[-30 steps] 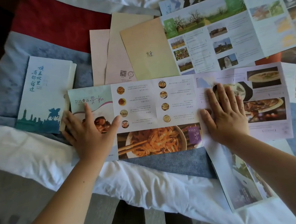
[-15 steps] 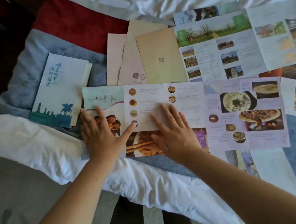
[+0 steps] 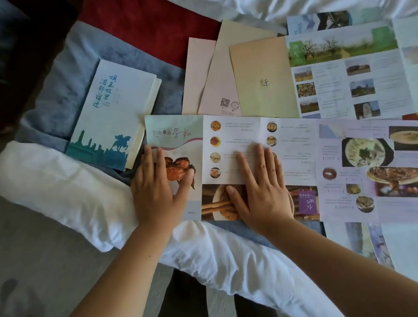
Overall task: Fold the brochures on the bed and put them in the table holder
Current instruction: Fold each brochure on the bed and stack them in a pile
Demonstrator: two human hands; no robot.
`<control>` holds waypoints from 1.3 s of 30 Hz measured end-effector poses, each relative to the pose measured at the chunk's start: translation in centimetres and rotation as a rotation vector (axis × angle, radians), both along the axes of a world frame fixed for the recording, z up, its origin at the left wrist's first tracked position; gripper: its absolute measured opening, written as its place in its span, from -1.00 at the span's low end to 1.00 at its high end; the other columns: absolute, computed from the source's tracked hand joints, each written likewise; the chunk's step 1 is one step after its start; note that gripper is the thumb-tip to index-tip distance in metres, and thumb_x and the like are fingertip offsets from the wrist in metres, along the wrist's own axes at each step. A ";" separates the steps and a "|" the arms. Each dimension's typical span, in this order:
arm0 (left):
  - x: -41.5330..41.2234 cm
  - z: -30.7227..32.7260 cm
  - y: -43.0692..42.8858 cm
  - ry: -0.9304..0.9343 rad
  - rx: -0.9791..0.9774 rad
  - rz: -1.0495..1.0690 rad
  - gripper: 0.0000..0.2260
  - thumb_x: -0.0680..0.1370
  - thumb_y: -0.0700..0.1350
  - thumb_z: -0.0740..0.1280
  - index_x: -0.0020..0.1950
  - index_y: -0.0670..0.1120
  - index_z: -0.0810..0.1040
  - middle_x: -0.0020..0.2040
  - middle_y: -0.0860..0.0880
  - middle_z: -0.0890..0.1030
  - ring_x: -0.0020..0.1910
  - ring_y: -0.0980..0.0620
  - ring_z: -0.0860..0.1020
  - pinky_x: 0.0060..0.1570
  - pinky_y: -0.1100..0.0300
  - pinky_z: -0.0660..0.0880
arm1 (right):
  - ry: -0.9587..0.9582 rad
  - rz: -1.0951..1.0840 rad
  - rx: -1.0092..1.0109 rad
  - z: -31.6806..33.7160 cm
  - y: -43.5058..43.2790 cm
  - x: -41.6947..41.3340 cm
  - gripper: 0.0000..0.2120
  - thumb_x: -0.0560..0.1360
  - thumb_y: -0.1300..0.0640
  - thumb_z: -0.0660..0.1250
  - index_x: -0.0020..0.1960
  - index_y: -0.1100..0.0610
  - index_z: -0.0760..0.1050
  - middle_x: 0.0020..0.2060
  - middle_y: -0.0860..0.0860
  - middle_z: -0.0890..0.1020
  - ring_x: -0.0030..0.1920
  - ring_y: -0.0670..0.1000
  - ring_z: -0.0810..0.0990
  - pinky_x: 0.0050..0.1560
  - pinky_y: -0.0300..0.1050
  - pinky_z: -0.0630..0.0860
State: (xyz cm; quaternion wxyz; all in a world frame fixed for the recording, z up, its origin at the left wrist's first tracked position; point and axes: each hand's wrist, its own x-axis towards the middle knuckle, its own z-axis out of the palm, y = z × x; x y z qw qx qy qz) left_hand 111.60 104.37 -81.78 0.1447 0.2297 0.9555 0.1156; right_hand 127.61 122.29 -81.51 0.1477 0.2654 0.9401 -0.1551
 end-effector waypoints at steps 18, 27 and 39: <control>1.4 0.4 1.1 -0.037 0.048 -0.055 -0.04 0.42 0.62 0.03 0.68 0.09 0.07 0.69 -0.17 -0.05 0.65 -0.22 -0.02 0.57 -0.19 0.00 | 0.036 -0.010 -0.064 0.0 -1.2 -5.3 -0.40 0.68 -0.19 -0.11 0.67 -0.15 -0.20 0.66 0.01 -0.23 0.62 0.19 -0.34 0.62 0.19 -0.21; 1.4 0.1 1.5 0.007 -0.121 -0.138 -0.10 0.47 0.59 -0.10 0.69 0.12 -0.07 0.68 -0.21 -0.17 0.64 -0.31 -0.11 0.56 -0.27 -0.10 | 0.002 -0.070 0.040 0.8 2.5 -0.1 -0.37 0.64 -0.29 -0.06 0.66 -0.22 -0.16 0.66 0.12 -0.21 0.65 0.14 -0.26 0.61 0.15 -0.14; -0.7 0.5 5.9 0.169 -0.192 -0.329 -0.18 0.54 0.49 0.04 0.69 0.13 -0.09 0.66 -0.30 -0.13 0.64 -0.32 -0.15 0.54 -0.29 -0.14 | -0.124 -0.147 0.056 2.0 6.9 6.8 -0.39 0.64 -0.34 -0.22 0.65 -0.23 -0.18 0.67 -0.06 -0.16 0.65 0.07 -0.14 0.50 0.19 0.05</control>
